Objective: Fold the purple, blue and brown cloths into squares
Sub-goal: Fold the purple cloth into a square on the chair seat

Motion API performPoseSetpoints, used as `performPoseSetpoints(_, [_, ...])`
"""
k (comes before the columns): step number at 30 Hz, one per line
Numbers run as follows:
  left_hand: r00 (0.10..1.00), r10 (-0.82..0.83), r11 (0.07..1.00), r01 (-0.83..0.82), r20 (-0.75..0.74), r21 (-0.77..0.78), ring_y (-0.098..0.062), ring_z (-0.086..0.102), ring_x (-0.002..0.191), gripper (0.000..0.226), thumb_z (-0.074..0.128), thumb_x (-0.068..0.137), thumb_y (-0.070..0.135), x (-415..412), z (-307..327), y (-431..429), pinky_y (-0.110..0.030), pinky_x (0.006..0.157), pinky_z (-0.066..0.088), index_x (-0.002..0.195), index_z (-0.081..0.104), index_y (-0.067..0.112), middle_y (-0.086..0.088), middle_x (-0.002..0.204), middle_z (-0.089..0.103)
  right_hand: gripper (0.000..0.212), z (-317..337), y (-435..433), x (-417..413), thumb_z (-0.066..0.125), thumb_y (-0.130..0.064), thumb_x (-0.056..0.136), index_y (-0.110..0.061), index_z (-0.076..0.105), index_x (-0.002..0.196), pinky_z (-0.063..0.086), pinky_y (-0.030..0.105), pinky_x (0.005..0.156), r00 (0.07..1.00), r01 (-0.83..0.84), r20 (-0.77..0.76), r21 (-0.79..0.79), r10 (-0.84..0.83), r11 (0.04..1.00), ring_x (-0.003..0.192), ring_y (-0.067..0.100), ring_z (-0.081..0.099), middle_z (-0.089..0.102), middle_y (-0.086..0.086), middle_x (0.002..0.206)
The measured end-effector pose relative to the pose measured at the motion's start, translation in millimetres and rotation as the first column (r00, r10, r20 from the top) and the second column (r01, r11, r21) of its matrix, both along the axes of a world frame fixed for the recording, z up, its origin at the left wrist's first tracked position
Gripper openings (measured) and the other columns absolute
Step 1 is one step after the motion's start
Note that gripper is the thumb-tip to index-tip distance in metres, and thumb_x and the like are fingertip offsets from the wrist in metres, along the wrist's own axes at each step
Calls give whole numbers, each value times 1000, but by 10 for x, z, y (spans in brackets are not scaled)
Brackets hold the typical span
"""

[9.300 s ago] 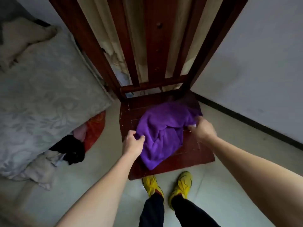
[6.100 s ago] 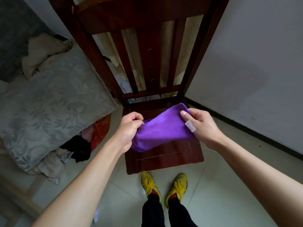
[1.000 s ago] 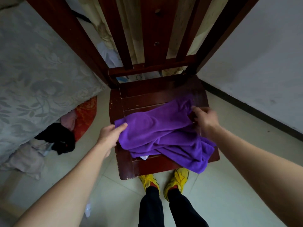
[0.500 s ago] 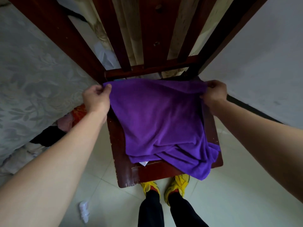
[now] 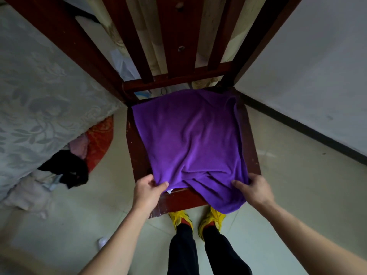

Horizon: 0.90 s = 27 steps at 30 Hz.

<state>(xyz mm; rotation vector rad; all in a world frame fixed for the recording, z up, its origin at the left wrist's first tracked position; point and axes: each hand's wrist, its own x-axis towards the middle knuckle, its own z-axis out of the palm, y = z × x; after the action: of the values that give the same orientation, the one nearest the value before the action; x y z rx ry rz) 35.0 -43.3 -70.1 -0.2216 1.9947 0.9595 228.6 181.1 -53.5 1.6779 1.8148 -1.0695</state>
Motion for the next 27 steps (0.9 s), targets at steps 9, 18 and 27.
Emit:
performPoseSetpoints(9, [933,358,930,-352,-43,108,-15,66,70,25,70,84,23,-710,45,425,-22,50,53,101,56,12,-8,90,66,19,-25,653,-470,66,-23,89,-13,65,105,56,39,76,875,323,-378,-13,-304,946,80,25,65,68,11,94])
performPoseSetpoints(18, [866,494,864,-480,72,-149,-19,62,58,26,73,80,16,215,-30,342,-22,41,49,100,61,4,-9,72,64,31,312,-112,111,71,-47,77,-25,55,93,46,34,72,993,-77,-66,253,97,964,90,29,63,61,0,96])
performPoseSetpoints(27, [840,540,841,-538,49,-49,-15,52,51,22,61,85,10,33,-40,549,-23,49,48,66,51,14,-6,60,52,15,-84,-84,183,68,-19,81,-17,57,71,42,31,64,924,331,-201,-13,-327,943,72,26,60,65,11,77])
